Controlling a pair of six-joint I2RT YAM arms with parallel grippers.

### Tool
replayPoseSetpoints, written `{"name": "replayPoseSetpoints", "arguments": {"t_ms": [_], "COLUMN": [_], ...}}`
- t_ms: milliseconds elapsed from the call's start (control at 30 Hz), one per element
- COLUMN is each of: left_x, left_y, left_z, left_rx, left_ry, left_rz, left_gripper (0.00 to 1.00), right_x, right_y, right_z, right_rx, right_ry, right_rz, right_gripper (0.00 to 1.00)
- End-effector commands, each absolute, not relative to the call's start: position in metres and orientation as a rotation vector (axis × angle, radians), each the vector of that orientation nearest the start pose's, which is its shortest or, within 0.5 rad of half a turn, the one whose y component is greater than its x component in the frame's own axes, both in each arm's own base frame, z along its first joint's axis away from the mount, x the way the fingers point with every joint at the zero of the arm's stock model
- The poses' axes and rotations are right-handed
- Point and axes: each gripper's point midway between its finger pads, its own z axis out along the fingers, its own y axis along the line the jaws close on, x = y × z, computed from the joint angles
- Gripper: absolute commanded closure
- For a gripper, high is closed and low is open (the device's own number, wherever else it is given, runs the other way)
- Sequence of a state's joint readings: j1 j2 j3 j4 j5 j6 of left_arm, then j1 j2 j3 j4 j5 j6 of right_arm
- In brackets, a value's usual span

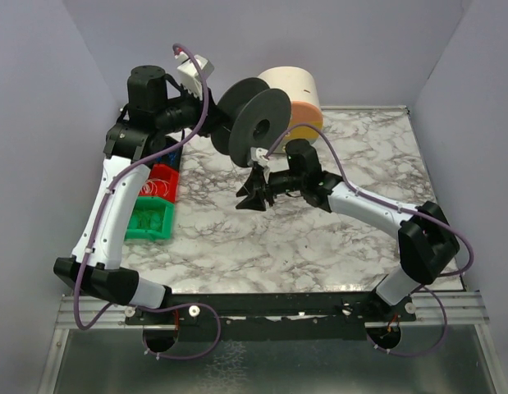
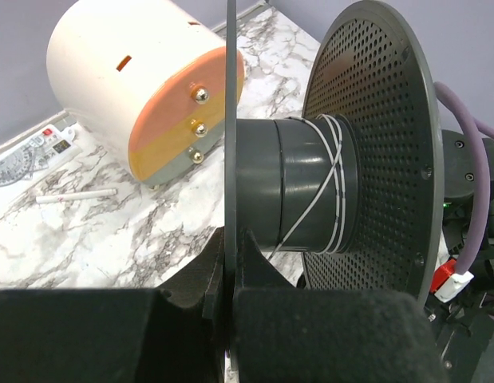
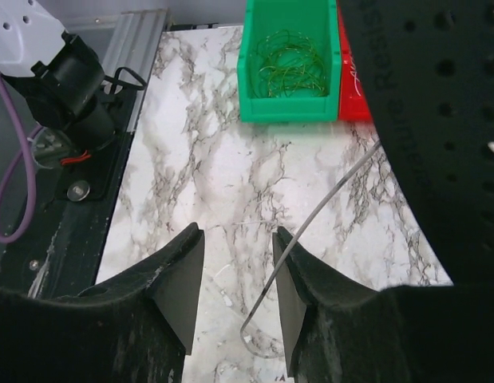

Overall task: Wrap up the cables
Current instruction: Wrap the cable around the cable reel.

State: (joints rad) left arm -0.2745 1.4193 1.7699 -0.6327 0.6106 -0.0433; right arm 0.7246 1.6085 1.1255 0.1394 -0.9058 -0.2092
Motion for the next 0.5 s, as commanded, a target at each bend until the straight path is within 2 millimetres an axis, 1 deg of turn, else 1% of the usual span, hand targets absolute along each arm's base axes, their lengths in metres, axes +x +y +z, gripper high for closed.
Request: {"name": "replayPoseSetpoints", "arguments": {"t_ms": [0,100,133,167,200,233,267,333,367,400,467], "left_x": [0.320,0.318,0.318,0.318,0.318,0.319,0.320,0.321,0.321,0.321,0.318], "left_y": [-0.211,-0.211,-0.211,-0.210,-0.209,-0.207,-0.206,-0.203,-0.203,-0.202,-0.202], "left_z": [0.447,0.448,0.448,0.449,0.450,0.450,0.451,0.450,0.450,0.451,0.453], "left_rx": [0.703,0.701,0.700,0.698,0.694,0.689,0.685,0.682,0.681,0.682,0.691], "left_ry": [1.646,1.642,1.641,1.638,1.636,1.635,1.634,1.632,1.631,1.629,1.620], "left_rz": [-0.871,-0.883,-0.885,-0.883,-0.877,-0.869,-0.859,-0.837,-0.829,-0.824,-0.827], "left_gripper": [1.00,1.00,1.00,1.00,1.00,1.00,1.00,1.00,1.00,1.00,1.00], "right_x": [0.246,0.245,0.242,0.236,0.228,0.219,0.207,0.181,0.173,0.170,0.181], "right_y": [0.402,0.405,0.405,0.405,0.404,0.401,0.397,0.385,0.378,0.375,0.369], "right_z": [0.212,0.211,0.210,0.209,0.209,0.208,0.210,0.217,0.218,0.219,0.218], "right_rx": [-1.386,-1.389,-1.400,-1.423,-1.455,-1.487,-1.523,-1.602,-1.620,-1.614,-1.528], "right_ry": [1.348,1.349,1.346,1.332,1.316,1.306,1.279,1.203,1.203,1.236,1.362], "right_rz": [1.191,1.209,1.227,1.263,1.302,1.340,1.397,1.510,1.543,1.547,1.528], "right_gripper": [0.53,0.53,0.57,0.68,0.84,0.97,0.99,1.00,1.00,0.99,1.00]}}
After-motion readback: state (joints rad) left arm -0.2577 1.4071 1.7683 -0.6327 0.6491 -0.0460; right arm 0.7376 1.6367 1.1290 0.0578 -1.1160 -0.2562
